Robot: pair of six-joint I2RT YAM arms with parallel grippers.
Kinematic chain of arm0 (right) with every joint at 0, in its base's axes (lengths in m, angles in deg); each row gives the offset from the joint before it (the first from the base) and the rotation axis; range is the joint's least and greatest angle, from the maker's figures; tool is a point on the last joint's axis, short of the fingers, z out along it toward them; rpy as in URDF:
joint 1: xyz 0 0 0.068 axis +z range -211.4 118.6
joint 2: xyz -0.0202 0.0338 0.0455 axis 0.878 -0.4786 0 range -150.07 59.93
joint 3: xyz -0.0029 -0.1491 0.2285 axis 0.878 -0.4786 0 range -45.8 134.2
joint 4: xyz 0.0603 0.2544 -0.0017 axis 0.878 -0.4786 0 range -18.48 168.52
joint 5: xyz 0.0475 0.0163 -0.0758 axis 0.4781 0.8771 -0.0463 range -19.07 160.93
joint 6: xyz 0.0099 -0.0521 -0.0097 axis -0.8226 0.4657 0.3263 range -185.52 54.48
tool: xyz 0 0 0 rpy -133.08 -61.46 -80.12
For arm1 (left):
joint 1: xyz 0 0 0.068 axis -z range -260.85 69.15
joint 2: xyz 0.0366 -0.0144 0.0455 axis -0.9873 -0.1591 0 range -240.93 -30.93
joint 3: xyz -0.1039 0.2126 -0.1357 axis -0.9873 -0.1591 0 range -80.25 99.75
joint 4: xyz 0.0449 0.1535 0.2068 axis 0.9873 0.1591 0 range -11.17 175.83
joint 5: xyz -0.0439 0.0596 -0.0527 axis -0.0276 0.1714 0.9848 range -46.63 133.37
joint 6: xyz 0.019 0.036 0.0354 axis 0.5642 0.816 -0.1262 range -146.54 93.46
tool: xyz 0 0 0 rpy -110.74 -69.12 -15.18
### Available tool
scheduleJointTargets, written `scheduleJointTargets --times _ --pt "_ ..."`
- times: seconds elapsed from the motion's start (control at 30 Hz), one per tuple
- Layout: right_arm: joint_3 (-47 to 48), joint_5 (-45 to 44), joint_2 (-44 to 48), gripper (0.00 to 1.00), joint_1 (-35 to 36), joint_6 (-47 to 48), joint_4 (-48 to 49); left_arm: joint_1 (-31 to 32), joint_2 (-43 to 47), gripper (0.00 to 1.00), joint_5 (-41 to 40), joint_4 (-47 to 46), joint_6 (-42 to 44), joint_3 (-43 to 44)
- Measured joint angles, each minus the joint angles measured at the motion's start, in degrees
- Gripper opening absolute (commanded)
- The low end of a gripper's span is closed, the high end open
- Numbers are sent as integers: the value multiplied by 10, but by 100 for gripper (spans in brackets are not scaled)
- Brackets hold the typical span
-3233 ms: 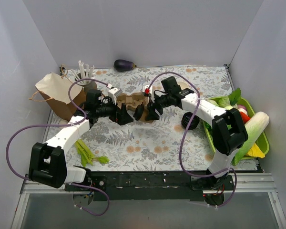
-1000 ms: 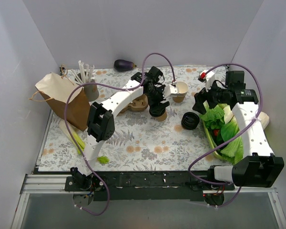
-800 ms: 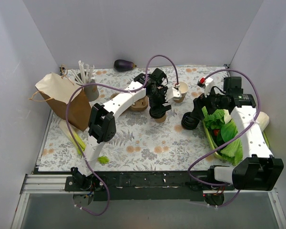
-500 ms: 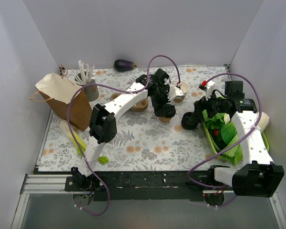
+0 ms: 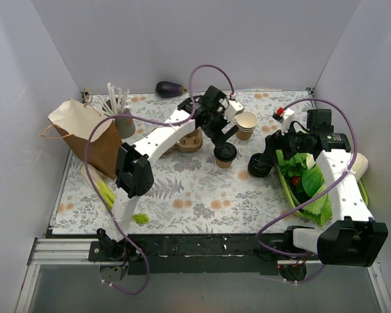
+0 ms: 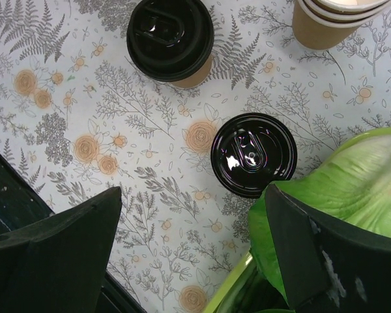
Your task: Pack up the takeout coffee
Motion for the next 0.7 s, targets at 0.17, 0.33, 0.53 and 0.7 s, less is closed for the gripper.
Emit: scheduleJointTargets --times 0.17,0.33,0.53,0.7 --pt "29 -19 -30 98 0 -41 0 -49 110 79 -101 -39 -76 -124" --pt "61 -4 -57 97 0 -54 -16 -139 141 72 -50 -32 -48 -129" --pt "64 35 -69 95 0 -52 -36 -243 140 61 100 15 151 -135" --pt "64 45 -69 95 0 -50 -38 -257 123 61 156 31 302 -146"
